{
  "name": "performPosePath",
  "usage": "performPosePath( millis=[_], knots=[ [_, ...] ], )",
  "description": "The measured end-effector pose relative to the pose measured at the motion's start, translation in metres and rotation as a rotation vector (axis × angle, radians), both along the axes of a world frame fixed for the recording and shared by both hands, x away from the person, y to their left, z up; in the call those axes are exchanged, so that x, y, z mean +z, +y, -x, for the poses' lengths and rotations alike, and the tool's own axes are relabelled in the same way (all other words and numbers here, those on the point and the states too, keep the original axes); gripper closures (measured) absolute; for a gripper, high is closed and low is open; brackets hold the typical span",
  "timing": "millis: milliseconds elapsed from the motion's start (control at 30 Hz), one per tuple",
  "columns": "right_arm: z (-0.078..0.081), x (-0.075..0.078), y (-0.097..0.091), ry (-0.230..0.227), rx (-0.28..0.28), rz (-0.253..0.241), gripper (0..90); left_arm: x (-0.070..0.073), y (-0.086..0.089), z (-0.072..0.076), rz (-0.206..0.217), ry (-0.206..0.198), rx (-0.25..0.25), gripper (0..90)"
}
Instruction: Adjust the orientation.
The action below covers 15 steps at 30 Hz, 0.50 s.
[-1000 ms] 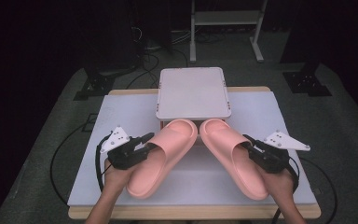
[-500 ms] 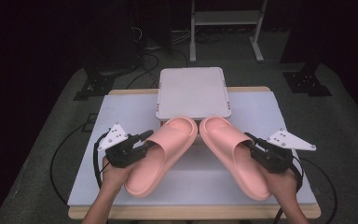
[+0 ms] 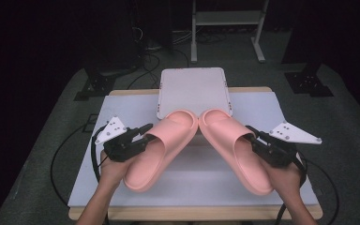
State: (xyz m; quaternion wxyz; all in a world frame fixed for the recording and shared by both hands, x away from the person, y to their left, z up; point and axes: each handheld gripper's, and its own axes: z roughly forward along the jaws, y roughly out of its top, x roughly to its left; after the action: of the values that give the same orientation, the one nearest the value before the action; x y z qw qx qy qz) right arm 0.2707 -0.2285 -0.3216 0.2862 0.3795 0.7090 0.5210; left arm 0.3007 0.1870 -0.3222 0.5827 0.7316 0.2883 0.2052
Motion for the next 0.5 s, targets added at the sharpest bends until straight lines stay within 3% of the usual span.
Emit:
performPosePath(
  millis=[500],
  knots=[
    [-0.018,0.014,0.001,0.008,-0.003,0.001,78.8,0.012,-0.001,-0.015,0.01,-0.002,0.018,66.6]
  ],
)
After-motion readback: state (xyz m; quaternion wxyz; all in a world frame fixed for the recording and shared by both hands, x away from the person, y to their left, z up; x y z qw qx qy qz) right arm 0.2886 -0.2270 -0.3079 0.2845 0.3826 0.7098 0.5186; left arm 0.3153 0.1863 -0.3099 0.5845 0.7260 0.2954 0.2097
